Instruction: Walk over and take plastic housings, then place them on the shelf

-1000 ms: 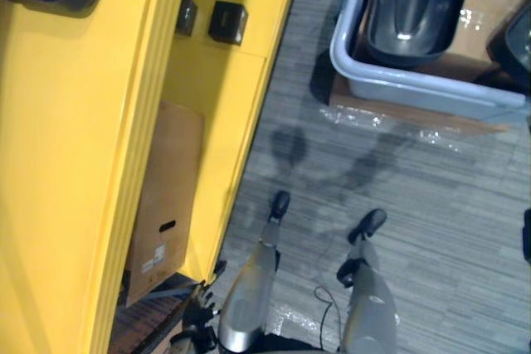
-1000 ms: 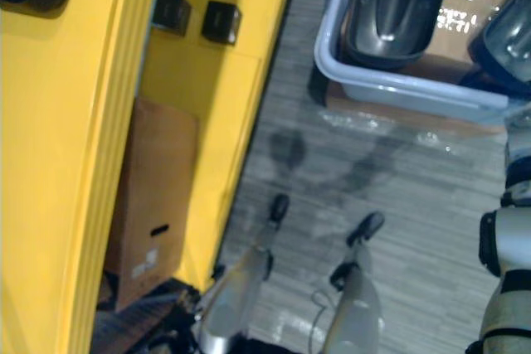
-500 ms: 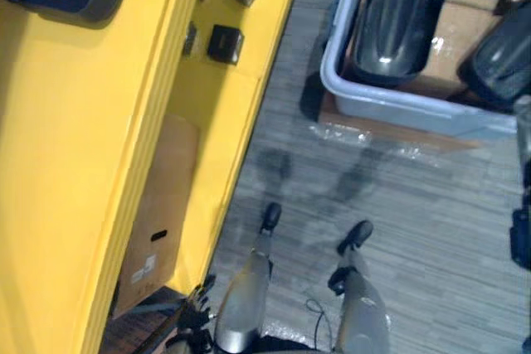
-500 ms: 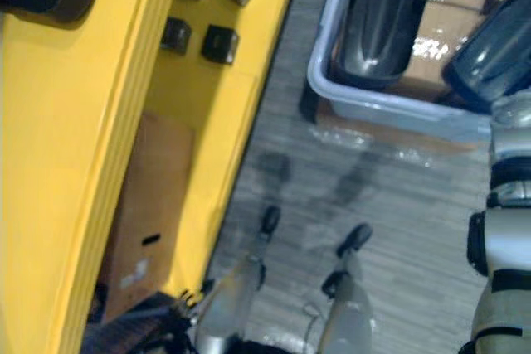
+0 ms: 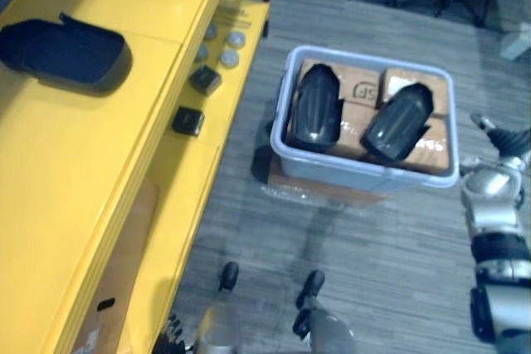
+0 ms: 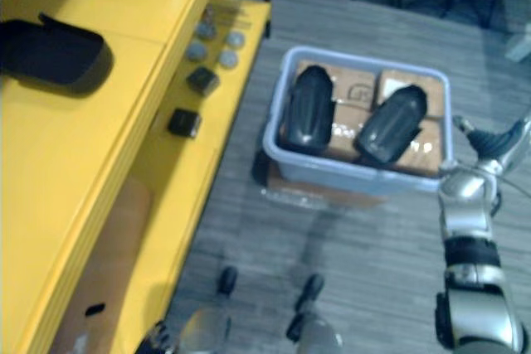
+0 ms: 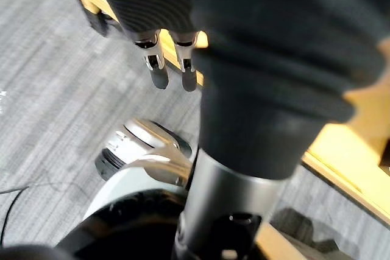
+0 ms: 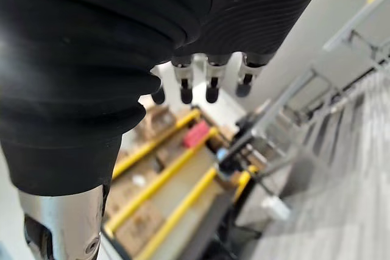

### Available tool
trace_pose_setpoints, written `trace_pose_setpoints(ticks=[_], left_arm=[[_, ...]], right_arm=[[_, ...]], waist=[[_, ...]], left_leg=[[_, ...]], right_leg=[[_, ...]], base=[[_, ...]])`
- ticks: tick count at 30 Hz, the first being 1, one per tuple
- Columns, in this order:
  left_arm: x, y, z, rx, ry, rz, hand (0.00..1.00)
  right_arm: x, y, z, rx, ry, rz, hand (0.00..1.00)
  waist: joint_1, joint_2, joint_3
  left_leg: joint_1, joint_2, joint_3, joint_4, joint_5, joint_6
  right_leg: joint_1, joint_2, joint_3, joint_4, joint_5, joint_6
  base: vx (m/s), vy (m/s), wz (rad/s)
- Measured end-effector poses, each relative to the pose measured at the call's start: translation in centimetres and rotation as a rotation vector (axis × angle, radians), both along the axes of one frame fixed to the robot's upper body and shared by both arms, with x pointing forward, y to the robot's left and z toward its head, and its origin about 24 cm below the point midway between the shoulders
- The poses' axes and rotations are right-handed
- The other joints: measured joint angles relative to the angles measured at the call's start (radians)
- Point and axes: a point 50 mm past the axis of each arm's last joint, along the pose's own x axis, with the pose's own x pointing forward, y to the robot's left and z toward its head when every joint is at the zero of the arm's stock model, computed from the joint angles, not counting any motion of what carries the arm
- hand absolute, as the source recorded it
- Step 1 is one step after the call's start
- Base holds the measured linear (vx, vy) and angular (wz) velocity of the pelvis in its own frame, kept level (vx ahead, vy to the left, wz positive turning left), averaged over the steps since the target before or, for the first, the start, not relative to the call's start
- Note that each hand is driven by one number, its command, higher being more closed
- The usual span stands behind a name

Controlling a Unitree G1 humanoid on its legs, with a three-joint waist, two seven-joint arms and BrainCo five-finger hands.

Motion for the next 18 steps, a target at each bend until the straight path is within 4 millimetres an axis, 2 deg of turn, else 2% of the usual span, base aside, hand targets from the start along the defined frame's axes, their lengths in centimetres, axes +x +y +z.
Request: trace_pose_setpoints(ticks=[3, 4, 5, 6, 7, 8, 9, 11, 14, 15, 18], left_arm=[[-1.6, 0.5, 0.3, 0.024, 0.101, -0.039, 0.0], [-1.8, 0.7, 0.3, 0.026, 0.126, -0.048, 0.0], [-1.9, 0.8, 0.3, 0.028, 0.136, -0.056, 0.0], [-2.0, 0.9, 0.3, 0.035, 0.157, -0.09, 0.0], [-2.1, 1.0, 0.3, 0.039, 0.164, -0.105, 0.0], [-2.1, 1.0, 0.3, 0.051, 0.183, -0.148, 0.0], [-2.0, 1.1, 0.3, 0.056, 0.19, -0.166, 0.0], [-2.2, 1.2, 0.2, 0.071, 0.233, -0.248, 0.0], [-2.2, 1.2, 0.1, 0.08, 0.271, -0.321, 0.0], [-2.1, 1.1, 0.0, 0.081, 0.286, -0.341, 0.0], [-2.0, 1.0, -0.1, 0.085, 0.314, -0.382, 0.0]], right_arm=[[-3.4, 2.7, -5.0, 0.111, 0.088, 0.089, 0.0], [-4.4, 3.3, -6.7, 0.162, 0.131, 0.097, 0.0], [-4.9, 3.6, -7.5, 0.193, 0.149, 0.099, 0.0], [-5.9, 4.2, -9.1, 0.247, 0.189, 0.108, 0.0], [-6.4, 4.5, -9.9, 0.278, 0.207, 0.114, 0.0], [-7.7, 5.5, -11.6, 0.363, 0.239, 0.122, 0.0], [-8.2, 5.9, -12.4, 0.399, 0.254, 0.124, 0.0], [-10.9, 7.8, -15.6, 0.55, 0.315, 0.095, 0.0], [-13.4, 9.5, -18.8, 0.687, 0.408, 0.056, 0.0], [-14.0, 10.5, -20.1, 0.736, 0.458, 0.058, 0.0], [-14.4, 13.1, -22.0, 0.813, 0.561, 0.153, 0.0]], waist=[[-0.029, -0.021, -0.085], [-0.04, -0.024, -0.094], [-0.047, -0.024, -0.098], [-0.055, -0.022, -0.11], [-0.061, -0.019, -0.115], [-0.069, -0.011, -0.123], [-0.073, -0.007, -0.125], [-0.09, 0.006, -0.147], [-0.113, 0.019, -0.156], [-0.112, 0.023, -0.157], [-0.109, 0.03, -0.168]], left_leg=[[0.027, 0.004, 0.048, 0.017, -0.036, 0.001], [0.046, 0.004, 0.054, 0.021, -0.045, 0.004], [0.052, 0.005, 0.055, 0.026, -0.051, 0.005], [0.052, 0.005, 0.085, 0.045, -0.064, 0.006], [0.052, 0.007, 0.108, 0.055, -0.07, 0.006], [0.054, 0.011, 0.139, 0.079, -0.083, 0.008], [0.058, 0.01, 0.14, 0.085, -0.089, 0.008], [0.071, 0.017, 0.164, 0.084, -0.105, 0.011], [0.088, 0.036, 0.247, 0.08, -0.097, 0.005], [0.107, 0.03, 0.251, 0.077, -0.093, 0.006], [0.131, 0.015, 0.266, 0.065, -0.092, 0.007]], right_leg=[[0.027, -0.001, 0.013, 0.0, -0.013, 0.013], [0.047, -0.001, 0.016, 0.0, -0.018, 0.014], [0.054, -0.003, 0.016, 0.001, -0.02, 0.016], [0.064, -0.005, 0.018, 0.001, -0.024, 0.018], [0.069, -0.007, 0.02, 0.001, -0.028, 0.022], [0.08, -0.01, 0.027, 0.003, -0.034, 0.022], [0.086, -0.012, 0.028, 0.004, -0.037, 0.022], [0.1, -0.014, 0.023, 0.013, -0.059, 0.028], [0.12, -0.027, 0.0, 0.03, -0.08, 0.036], [0.135, -0.033, 0.004, 0.032, -0.084, 0.036], [0.14, -0.046, 0.02, 0.038, -0.087, 0.03]], base=[[0.14, 0.024, -0.19], [0.1, 0.025, -0.1], [0.06, 0.027, -0.05], [0.03, 0.023, 0.0], [0.05, 0.036, -0.02], [0.03, 0.03, -0.02], [0.04, 0.036, -0.06], [0.05, 0.018, 0.07], [0.06, 0.033, 0.24], [0.07, 0.057, 0.07], [0.08, 0.067, -0.1]])
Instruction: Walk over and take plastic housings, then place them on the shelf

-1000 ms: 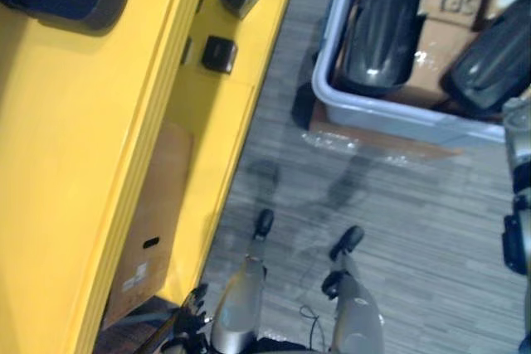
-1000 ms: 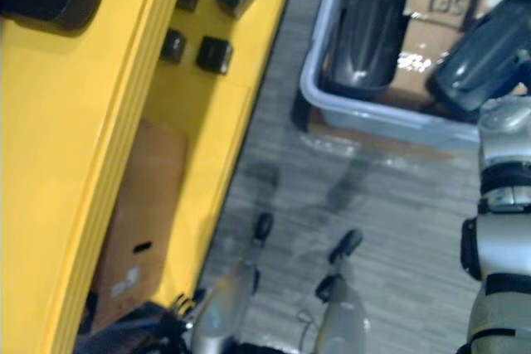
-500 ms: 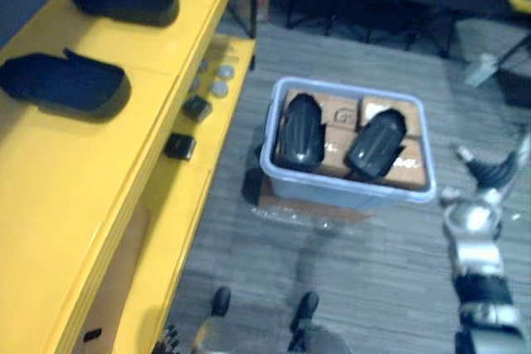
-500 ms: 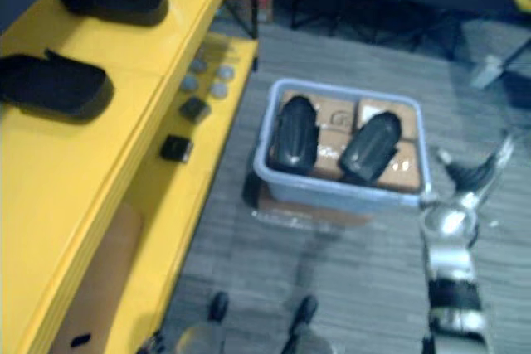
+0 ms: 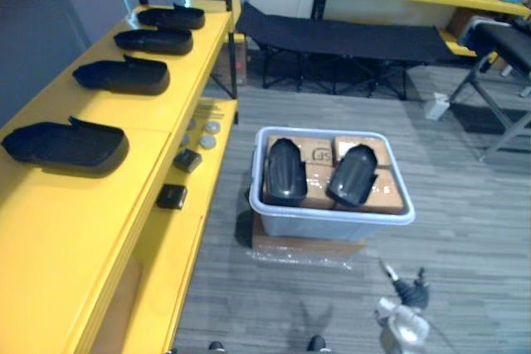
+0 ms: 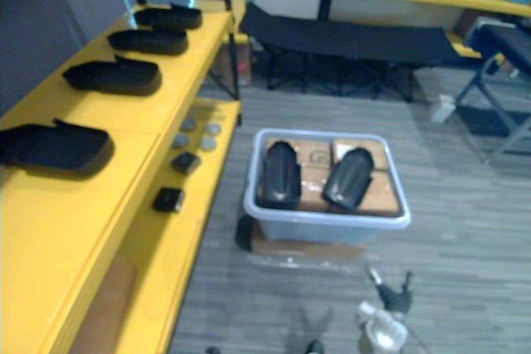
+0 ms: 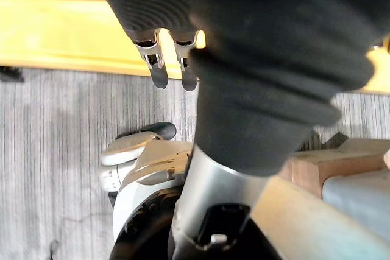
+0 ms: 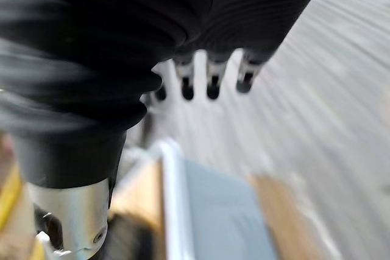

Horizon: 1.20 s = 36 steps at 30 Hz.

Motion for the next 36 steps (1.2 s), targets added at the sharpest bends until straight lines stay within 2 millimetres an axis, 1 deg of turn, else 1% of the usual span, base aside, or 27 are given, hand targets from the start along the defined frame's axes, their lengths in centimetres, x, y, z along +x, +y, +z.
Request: trace_pose_setpoints(ticks=[3, 4, 6, 7, 9, 10, 11, 13, 15, 16, 17, 19, 20, 21, 22, 23, 24, 25, 26, 27, 28, 29, 30, 31, 32, 34, 36], left_arm=[[0.4, -0.3, -0.1, 0.001, 0.008, -0.023, 0.0], [0.6, -0.3, -0.1, 0.006, 0.006, -0.032, 0.0], [0.6, -0.4, -0.1, 0.003, 0.005, -0.011, 0.0], [0.8, -0.1, 0.0, 0.005, -0.003, 0.002, 0.0], [1.1, -0.1, 0.0, 0.014, -0.01, -0.016, 0.0], [1.1, -0.1, 0.0, 0.019, -0.008, -0.028, 0.0], [1.1, 0.0, 0.0, 0.021, -0.009, -0.019, 0.0], [1.0, 0.0, -0.3, 0.016, -0.013, 0.032, 0.0], [0.9, -0.2, -0.4, 0.01, -0.023, 0.054, 0.0], [0.9, -0.3, -0.5, 0.007, -0.034, 0.072, 0.0], [1.0, -0.2, -0.4, 0.013, -0.05, 0.08, 0.0], [1.0, 0.3, -0.4, 0.038, -0.058, 0.101, 0.0], [0.9, -0.2, -0.9, 0.037, -0.04, 0.135, 0.0], [0.5, -1.3, -1.3, 0.021, -0.031, 0.185, 0.0], [0.5, -1.7, -1.5, 0.014, -0.034, 0.211, 0.0], [0.7, -2.5, -1.8, 0.004, -0.037, 0.266, 0.0], [0.6, -2.6, -1.9, -0.002, -0.041, 0.322, 0.0], [0.5, -2.3, -1.9, -0.008, -0.052, 0.392, 0.0], [0.4, -2.6, -1.8, -0.017, -0.075, 0.412, 0.0], [0.4, -2.9, -1.9, -0.024, -0.081, 0.424, 0.0], [0.4, -3.0, -1.8, -0.029, -0.097, 0.441, 0.0], [0.4, -3.1, -1.8, -0.032, -0.107, 0.451, 0.0], [0.4, -3.2, -1.8, -0.034, -0.111, 0.458, 0.0], [0.4, -3.4, -1.9, -0.038, -0.113, 0.461, 0.0], [0.2, -3.5, -1.9, -0.042, -0.114, 0.455, 0.0], [0.2, -3.3, -1.8, -0.043, -0.132, 0.452, 0.0], [0.3, -3.1, -1.7, -0.044, -0.144, 0.438, 0.0]], right_arm=[[0.1, 1.5, -0.7, 0.037, 0.029, 0.06, 0.0], [0.1, 1.4, -0.9, 0.037, 0.041, 0.056, 0.0], [0.6, 1.6, -1.0, 0.049, 0.037, 0.054, 0.0], [1.1, 2.1, -0.9, 0.064, 0.026, 0.068, 0.0], [1.7, 2.5, -0.7, 0.065, 0.007, 0.089, 0.0], [1.8, 2.7, -0.6, 0.067, -0.003, 0.102, 0.0], [1.8, 2.8, -0.5, 0.065, -0.006, 0.106, 0.0], [1.8, 2.6, -0.5, 0.05, -0.005, 0.114, 0.0], [1.8, 2.6, -0.5, 0.05, -0.006, 0.117, 0.0], [1.8, 2.6, -0.5, 0.053, -0.011, 0.131, 0.0], [1.9, 2.7, -0.4, 0.05, -0.022, 0.15, 0.0], [2.2, 3.1, -0.3, 0.044, -0.036, 0.192, 0.0], [2.4, 2.5, -0.1, 0.028, -0.043, 0.214, 0.0], [3.2, 2.1, 0.3, -0.007, -0.058, 0.245, 0.0], [3.6, 1.9, 0.6, -0.032, -0.066, 0.263, 0.0], [4.4, 1.4, 1.0, -0.065, -0.078, 0.282, 0.0], [4.7, 1.4, 1.2, -0.077, -0.086, 0.295, 0.0], [5.0, 1.7, 1.5, -0.088, -0.099, 0.316, 0.0], [5.2, 1.6, 1.9, -0.107, -0.117, 0.335, 0.0], [5.1, 1.4, 1.9, -0.124, -0.113, 0.342, 0.0], [5.0, 1.0, 2.0, -0.155, -0.105, 0.357, 0.0], [5.0, 0.6, 2.1, -0.177, -0.105, 0.37, 0.0], [5.1, 0.5, 2.2, -0.185, -0.11, 0.372, 0.0], [4.9, 0.0, 2.5, -0.201, -0.117, 0.364, 0.0], [4.4, -0.2, 2.4, -0.218, -0.107, 0.36, 0.0], [4.3, 0.1, 2.7, -0.235, -0.125, 0.376, 0.0], [5.0, 1.1, 4.7, -0.301, -0.257, 0.416, 0.0]], waist=[[0.005, 0.014, 0.007], [0.008, 0.008, 0.012], [0.012, 0.015, 0.021], [0.02, 0.012, 0.032], [0.023, 0.012, 0.05], [0.022, 0.021, 0.056], [0.024, 0.023, 0.058], [0.034, 0.031, 0.063], [0.034, 0.04, 0.069], [0.037, 0.047, 0.078], [0.042, 0.042, 0.084], [0.054, 0.019, 0.089], [0.054, 0.056, 0.083], [0.05, 0.096, 0.082], [0.048, 0.107, 0.089], [0.043, 0.113, 0.102], [0.044, 0.11, 0.102], [0.039, 0.091, 0.113], [0.043, 0.087, 0.117], [0.046, 0.09, 0.115], [0.051, 0.094, 0.116], [0.051, 0.097, 0.115], [0.05, 0.1, 0.114], [0.047, 0.109, 0.113], [0.047, 0.109, 0.108], [0.05, 0.096, 0.113], [0.05, 0.085, 0.118]], left_leg=[[0.004, -0.018, 0.003, 0.02, -0.021, 0.025], [0.005, -0.025, 0.004, 0.036, -0.05, 0.034], [0.005, -0.018, 0.011, 0.072, -0.075, 0.045], [0.009, -0.011, 0.032, 0.103, -0.088, 0.045], [0.023, 0.001, 0.035, 0.118, -0.095, 0.046], [0.033, 0.023, 0.037, 0.117, -0.097, 0.044], [0.035, 0.037, 0.041, 0.111, -0.101, 0.038], [0.041, 0.064, 0.04, 0.113, -0.118, 0.022], [0.042, 0.084, 0.036, 0.128, -0.137, 0.013], [0.058, 0.108, 0.03, 0.136, -0.151, -0.012], [0.069, 0.13, 0.028, 0.152, -0.174, -0.046], [0.089, 0.148, 0.022, 0.171, -0.201, -0.089], [0.093, 0.209, 0.0, 0.185, -0.215, -0.116], [0.09, 0.261, -0.003, 0.184, -0.191, -0.134], [0.088, 0.273, -0.005, 0.188, -0.172, -0.143], [0.066, 0.288, -0.021, 0.222, -0.131, -0.121], [0.043, 0.295, -0.021, 0.254, -0.087, -0.095], [-0.003, 0.303, 0.015, 0.337, 0.008, -0.072], [-0.025, 0.308, 0.067, 0.396, -0.015, -0.072], [-0.033, 0.301, 0.088, 0.408, -0.037, -0.075], [-0.047, 0.27, 0.119, 0.415, -0.081, -0.077], [-0.075, 0.23, 0.147, 0.395, -0.094, -0.07], [-0.093, 0.21, 0.16, 0.373, -0.09, -0.067], [-0.109, 0.181, 0.213, 0.316, -0.083, -0.043], [-0.079, 0.156, 0.216, 0.254, -0.083, -0.038], [-0.062, 0.129, 0.217, 0.189, -0.078, -0.029], [-0.063, 0.1, 0.223, 0.164, -0.067, -0.014]], right_leg=[[-0.016, -0.036, -0.005, 0.085, -0.043, -0.032], [-0.035, -0.06, -0.006, 0.15, -0.062, -0.047], [-0.095, -0.089, 0.009, 0.296, -0.06, -0.051], [-0.125, -0.103, 0.005, 0.361, -0.045, -0.067], [-0.146, -0.106, 0.002, 0.406, -0.022, -0.087], [-0.154, -0.09, -0.013, 0.371, -0.07, -0.061], [-0.148, -0.066, -0.022, 0.299, -0.072, -0.057], [-0.151, -0.036, -0.021, 0.136, -0.036, -0.015], [-0.163, -0.038, -0.02, 0.134, -0.03, -0.005], [-0.164, -0.036, -0.02, 0.135, -0.029, -0.005], [-0.159, -0.037, -0.019, 0.137, -0.031, -0.009], [-0.139, -0.039, -0.016, 0.14, -0.035, -0.023], [-0.144, 0.005, -0.029, 0.195, -0.006, -0.015], [-0.168, 0.035, -0.051, 0.271, -0.073, -0.037], [-0.181, 0.036, -0.059, 0.313, -0.103, -0.044], [-0.183, 0.035, -0.08, 0.355, -0.132, -0.06], [-0.173, 0.041, -0.089, 0.354, -0.142, -0.071], [-0.103, 0.05, -0.115, 0.278, -0.141, -0.077], [-0.048, 0.058, -0.132, 0.224, -0.137, -0.079], [-0.031, 0.059, -0.133, 0.208, -0.136, -0.077], [-0.006, 0.059, -0.132, 0.179, -0.133, -0.071], [-0.001, 0.057, -0.132, 0.159, -0.128, -0.064], [-0.001, 0.058, -0.132, 0.155, -0.125, -0.059], [0.0, 0.064, -0.134, 0.143, -0.115, -0.044], [0.006, 0.068, -0.139, 0.116, -0.104, -0.028], [0.01, 0.068, -0.139, 0.069, -0.076, -0.02], [0.014, 0.057, -0.128, 0.024, -0.049, -0.015]], base=[[0.05, 0.075, 0.08], [0.03, 0.096, 0.18], [-0.05, 0.131, -0.1], [-0.07, 0.125, -0.34], [-0.07, 0.061, -0.32], [-0.15, 0.046, -0.21], [-0.21, 0.036, -0.17], [-0.18, -0.033, -0.12], [-0.05, -0.09, 0.05], [0.03, -0.202, 0.13], [0.09, -0.249, 0.11], [0.22, -0.377, 0.15], [0.37, -0.465, 0.32], [0.33, -0.369, 0.32], [0.28, -0.265, 0.37], [0.21, -0.227, 0.31], [0.27, -0.286, 0.45], [0.24, -0.214, 0.39], [0.18, -0.13, 0.33], [0.08, 0.047, 0.07], [-0.04, 0.188, -0.1], [-0.08, 0.233, -0.11], [-0.13, 0.315, -0.03], [-0.02, 0.279, 0.13], [0.04, 0.255, 0.15], [0.1, 0.144, 0.06], [0.09, 0.101, -0.01]])
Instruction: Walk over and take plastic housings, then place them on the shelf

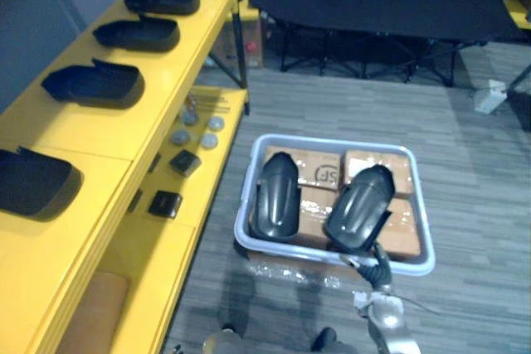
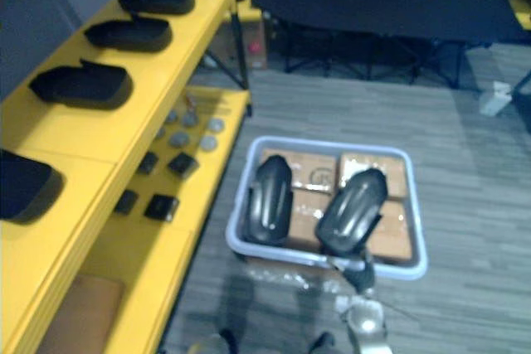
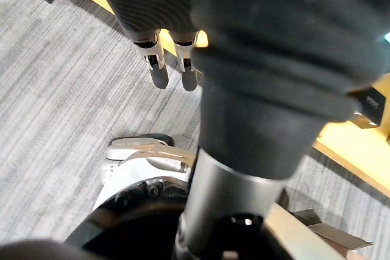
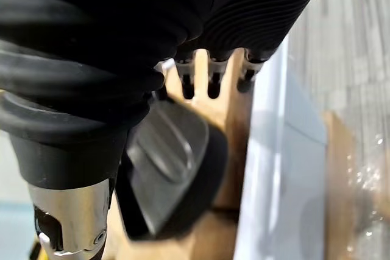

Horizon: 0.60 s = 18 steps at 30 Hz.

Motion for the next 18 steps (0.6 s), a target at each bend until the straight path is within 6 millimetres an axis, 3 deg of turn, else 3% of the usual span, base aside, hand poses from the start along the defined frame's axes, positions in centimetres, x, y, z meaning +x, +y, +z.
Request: trace_pose_setpoints(ticks=[1, 2, 7, 8, 9, 12, 15, 17, 18], left_arm=[[0.0, 0.0, 0.0, 0.001, 0.003, -0.002, 0.0], [-0.8, 0.5, -0.2, 0.025, 0.024, -0.005, 0.0], [-1.3, 1.0, -0.3, 0.033, 0.043, 0.002, 0.0], [-1.5, 1.0, -0.3, 0.032, 0.05, 0.009, 0.0], [-2.7, 1.7, -0.5, 0.031, 0.098, 0.06, 0.0], [-3.1, 1.7, -0.6, 0.018, 0.124, 0.079, 0.0], [-3.1, 1.3, -0.7, 0.005, 0.126, 0.079, 0.0], [-2.0, 1.1, -0.7, 0.01, 0.107, 0.017, 0.0], [-1.6, 1.1, -0.6, 0.011, 0.098, 0.01, 0.0]], right_arm=[[0.4, 0.4, 0.8, -0.015, -0.051, 0.02, 0.0], [1.3, 3.8, 10.0, -0.09, -0.63, 0.139, 0.0], [1.2, 3.0, 11.3, -0.12, -0.73, 0.073, 0.0], [1.1, 1.8, 12.9, -0.169, -0.807, -0.006, 0.0], [1.3, -5.8, 14.0, -0.188, -0.706, -0.434, 0.0], [0.8, -7.5, 10.9, -0.106, -0.498, -0.533, 0.0], [-0.2, -8.6, 8.6, -0.117, -0.381, -0.587, 0.0], [-1.9, -10.9, 5.7, -0.069, -0.258, -0.741, 0.0], [-2.0, -11.2, 5.4, -0.052, -0.247, -0.775, 0.0]], waist=[[-0.004, 0.0, 0.0], [-0.012, -0.001, -0.002], [-0.015, -0.016, -0.01], [-0.015, -0.015, -0.011], [-0.018, -0.045, -0.04], [-0.03, -0.049, -0.044], [-0.045, -0.034, -0.036], [-0.045, -0.023, -0.021], [-0.045, -0.025, -0.007]], left_leg=[[0.001, -0.003, 0.0, -0.004, 0.001, 0.002], [0.058, -0.007, 0.014, -0.079, 0.019, -0.006], [0.081, -0.017, 0.027, -0.099, 0.019, -0.007], [0.1, -0.021, 0.028, -0.116, 0.019, -0.007], [0.154, -0.024, 0.035, -0.127, 0.019, -0.007], [0.155, -0.034, 0.029, -0.14, 0.019, -0.007], [0.146, -0.047, 0.017, -0.157, 0.029, 0.005], [0.076, -0.054, -0.03, -0.163, 0.055, 0.017], [0.06, -0.055, -0.036, -0.166, 0.062, 0.018]], right_leg=[[0.001, -0.003, 0.001, -0.004, 0.001, 0.001], [0.018, 0.011, 0.012, -0.011, 0.004, -0.001], [0.021, 0.006, 0.031, -0.011, 0.006, 0.0], [0.034, 0.005, 0.032, -0.011, 0.007, 0.0], [0.07, 0.002, 0.058, -0.002, 0.007, -0.001], [0.066, -0.005, 0.06, 0.0, 0.007, -0.001], [0.053, -0.014, 0.062, 0.008, 0.007, -0.001], [-0.01, -0.026, 0.06, 0.046, 0.009, -0.003], [-0.028, -0.028, 0.066, 0.055, 0.01, -0.006]], base=[[0.16, 0.016, -0.11], [0.14, -0.013, -0.21], [0.04, 0.009, -0.08], [0.01, 0.068, -0.1], [-0.01, 0.07, -0.09], [-0.05, 0.033, -0.04], [-0.08, 0.013, 0.09], [-0.11, 0.024, 0.4], [-0.16, 0.038, 0.32]])
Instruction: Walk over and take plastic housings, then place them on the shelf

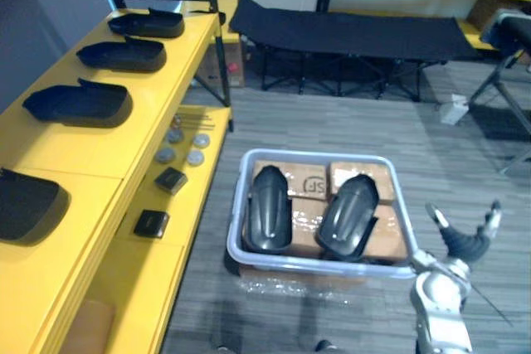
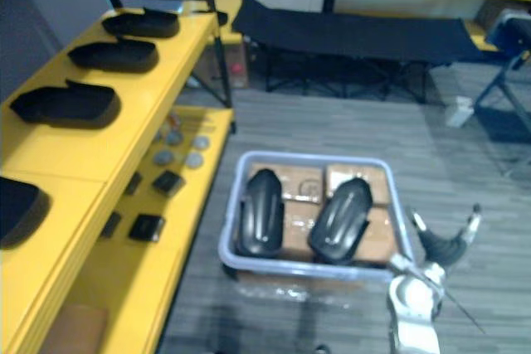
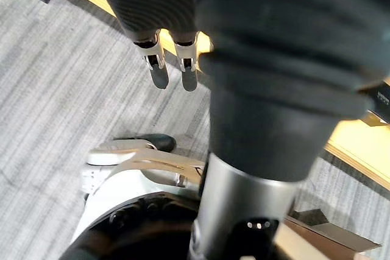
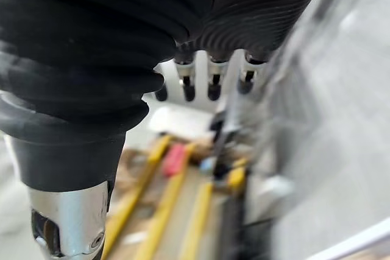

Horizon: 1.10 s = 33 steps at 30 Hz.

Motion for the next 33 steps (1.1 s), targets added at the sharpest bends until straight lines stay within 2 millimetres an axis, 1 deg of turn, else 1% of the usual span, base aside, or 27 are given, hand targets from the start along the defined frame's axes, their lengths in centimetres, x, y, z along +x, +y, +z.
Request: trace_pose_setpoints(ticks=[1, 2, 3, 4, 5, 7, 8, 9, 11, 12, 14, 17, 18, 19, 23, 27, 29, 33], left_arm=[[0.7, 0.0, 0.2, 0.002, -0.028, -0.007, 0.0], [1.2, 0.0, 0.3, 0.006, -0.049, -0.019, 0.0], [2.0, 0.0, 0.4, 0.007, -0.07, -0.029, 0.0], [2.4, 0.1, 0.5, 0.011, -0.082, -0.033, 0.0], [3.0, 0.1, 0.7, 0.015, -0.105, -0.041, 0.0], [3.4, 0.1, 0.9, 0.02, -0.124, -0.054, 0.0], [3.6, 0.0, 0.9, 0.021, -0.13, -0.058, 0.0], [3.7, -0.1, 0.9, 0.02, -0.132, -0.063, 0.0], [3.9, -0.2, 0.9, 0.021, -0.133, -0.086, 0.0], [4.2, 0.2, 1.0, 0.032, -0.138, -0.098, 0.0], [4.5, 0.3, 1.2, 0.036, -0.156, -0.102, 0.0], [4.8, 0.4, 1.4, 0.037, -0.176, -0.102, 0.0], [5.1, 0.4, 1.5, 0.037, -0.188, -0.101, 0.0], [5.4, 0.4, 1.6, 0.036, -0.2, -0.105, 0.0], [6.1, 0.3, 1.8, 0.022, -0.233, -0.109, 0.0], [6.5, 0.2, 1.9, 0.017, -0.245, -0.115, 0.0], [7.1, -0.1, 2.0, 0.014, -0.26, -0.131, 0.0], [7.4, -0.2, 2.1, 0.005, -0.269, -0.135, 0.0]], right_arm=[[0.3, 0.0, -0.2, 0.03, -0.013, -0.018, 0.0], [0.9, 0.1, -0.1, 0.036, -0.031, -0.012, 0.0], [1.7, 0.3, 0.5, 0.036, -0.062, -0.009, 0.0], [2.2, 0.3, 0.8, 0.034, -0.08, -0.011, 0.0], [2.9, 0.4, 1.4, 0.034, -0.111, -0.011, 0.0], [3.6, 0.5, 1.7, 0.064, -0.14, -0.011, 0.0], [3.8, 0.4, 1.6, 0.078, -0.143, -0.013, 0.0], [3.9, 0.4, 1.6, 0.089, -0.14, -0.016, 0.0], [4.0, 0.3, 1.0, 0.129, -0.127, -0.033, 0.0], [4.0, 0.0, 0.7, 0.155, -0.121, -0.052, 0.0], [4.3, -0.2, 0.4, 0.176, -0.112, -0.07, 0.0], [4.6, -0.8, 0.5, 0.183, -0.113, -0.091, 0.0], [4.8, -1.2, 0.5, 0.188, -0.113, -0.105, 0.0], [5.1, -1.5, 0.8, 0.183, -0.117, -0.113, 0.0], [6.2, -2.3, 1.6, 0.196, -0.141, -0.128, 0.0], [6.6, -2.9, 1.8, 0.217, -0.136, -0.136, 0.0], [7.0, -3.4, 2.4, 0.207, -0.139, -0.135, 0.0], [7.7, -4.0, 2.9, 0.21, -0.124, -0.122, 0.0]], waist=[[0.002, 0.001, 0.023], [0.002, -0.004, 0.038], [0.001, -0.011, 0.067], [0.002, -0.014, 0.083], [0.005, -0.015, 0.112], [0.016, -0.009, 0.123], [0.028, -0.007, 0.125], [0.032, -0.006, 0.126], [0.034, -0.005, 0.126], [0.036, -0.005, 0.129], [0.042, -0.009, 0.144], [0.044, -0.012, 0.161], [0.049, -0.012, 0.172], [0.056, -0.012, 0.182], [0.064, -0.006, 0.217], [0.062, 0.004, 0.233], [0.064, 0.015, 0.257], [0.064, 0.023, 0.264]], left_leg=[[-0.036, -0.002, -0.003, -0.005, 0.016, 0.002], [-0.065, -0.004, -0.011, -0.014, 0.028, 0.003], [-0.092, -0.006, -0.026, -0.019, 0.043, 0.004], [-0.1, -0.005, -0.032, -0.022, 0.048, 0.001], [-0.102, -0.005, -0.044, -0.035, 0.062, 0.001], [-0.114, -0.004, -0.054, -0.056, 0.085, -0.004], [-0.114, -0.005, -0.056, -0.066, 0.093, -0.006], [-0.116, -0.006, -0.058, -0.067, 0.097, -0.001], [-0.128, -0.01, -0.074, -0.067, 0.1, 0.002], [-0.134, -0.014, -0.086, -0.067, 0.102, 0.004], [-0.135, -0.017, -0.093, -0.066, 0.102, 0.005], [-0.153, -0.022, -0.11, -0.059, 0.103, 0.006], [-0.153, -0.022, -0.113, -0.058, 0.103, 0.006], [-0.155, -0.023, -0.118, -0.055, 0.102, 0.007], [-0.17, -0.025, -0.142, -0.045, 0.101, 0.009], [-0.196, -0.032, -0.16, -0.007, 0.088, 0.022], [-0.205, -0.037, -0.163, 0.006, 0.087, 0.025], [-0.233, -0.045, -0.17, 0.023, 0.084, 0.03]], right_leg=[[-0.039, 0.0, 0.026, 0.004, 0.003, -0.004], [-0.069, 0.0, 0.048, 0.004, 0.003, -0.004], [-0.095, 0.003, 0.058, 0.003, 0.003, -0.004], [-0.102, 0.005, 0.061, 0.002, 0.002, -0.004], [-0.109, 0.009, 0.066, 0.002, 0.002, -0.005], [-0.119, 0.014, 0.065, 0.001, -0.001, -0.01], [-0.121, 0.015, 0.065, 0.0, -0.004, -0.013], [-0.122, 0.015, 0.065, -0.001, -0.006, -0.015], [-0.126, 0.014, 0.066, -0.001, -0.008, -0.019], [-0.131, 0.012, 0.067, -0.001, -0.006, -0.017], [-0.129, 0.009, 0.072, -0.001, -0.003, -0.013], [-0.132, 0.005, 0.074, -0.001, -0.002, -0.013], [-0.131, 0.004, 0.075, -0.001, -0.002, -0.013], [-0.131, 0.003, 0.075, -0.001, 0.001, -0.013], [-0.13, -0.001, 0.075, -0.001, 0.004, -0.01], [-0.131, -0.012, 0.075, 0.001, 0.008, -0.003], [-0.133, -0.018, 0.076, 0.001, 0.018, 0.003], [-0.15, -0.028, 0.077, 0.001, 0.028, 0.009]], base=[[-0.16, 0.021, 0.1], [-0.18, -0.009, 0.12], [-0.13, -0.034, 0.15], [-0.14, -0.055, 0.2], [-0.11, -0.053, 0.15], [-0.07, -0.036, 0.14], [-0.01, -0.008, 0.08], [0.0, 0.001, 0.11], [0.02, 0.017, 0.21], [0.03, 0.028, 0.22], [0.04, 0.039, 0.18], [0.04, 0.033, 0.17], [0.04, 0.024, 0.12], [0.02, 0.018, 0.08], [0.01, 0.014, 0.14], [-0.01, 0.023, 0.1], [-0.05, 0.033, 0.05], [-0.07, 0.026, 0.03]])
